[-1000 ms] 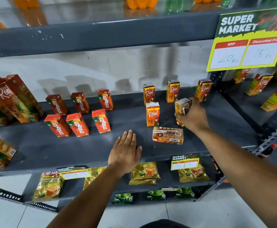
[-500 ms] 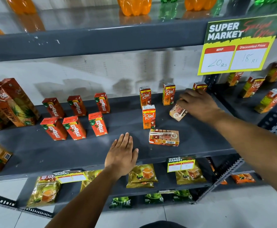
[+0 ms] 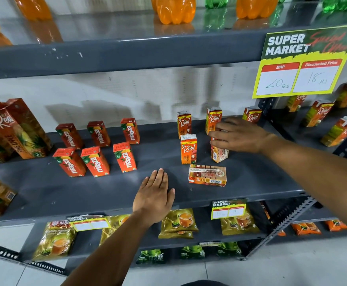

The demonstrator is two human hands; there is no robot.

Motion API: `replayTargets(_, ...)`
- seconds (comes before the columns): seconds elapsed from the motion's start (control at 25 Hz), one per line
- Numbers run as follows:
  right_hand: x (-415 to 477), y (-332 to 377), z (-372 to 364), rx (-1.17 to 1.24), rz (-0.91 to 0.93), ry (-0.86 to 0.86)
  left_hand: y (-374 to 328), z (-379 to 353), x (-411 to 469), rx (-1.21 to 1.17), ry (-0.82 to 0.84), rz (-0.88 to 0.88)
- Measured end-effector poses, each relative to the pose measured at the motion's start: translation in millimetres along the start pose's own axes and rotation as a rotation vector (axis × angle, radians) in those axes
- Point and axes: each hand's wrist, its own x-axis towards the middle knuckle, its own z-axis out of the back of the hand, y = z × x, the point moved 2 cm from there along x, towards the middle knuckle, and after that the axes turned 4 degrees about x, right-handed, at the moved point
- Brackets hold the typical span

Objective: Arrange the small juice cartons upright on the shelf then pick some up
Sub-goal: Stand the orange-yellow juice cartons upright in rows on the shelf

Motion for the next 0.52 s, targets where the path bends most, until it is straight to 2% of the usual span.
replayTargets(0.2,1,-7,6,0.122,0.011,0.096,0,0,0,-0.005,0.004,0.006)
replayTargets(0.28,6,-14,10,0.317,-0.137,0.158,0,0,0,-0.004,0.015,0.009)
replayTargets(0.36,12,-21,14,0.556,-0.355,0.341,0,1,0,-0.002,0.016,0.008)
replayTargets(0.52,24,-27,4,0.726,-0.684,0.523,0,2,-1,0.004,0.015,0.000)
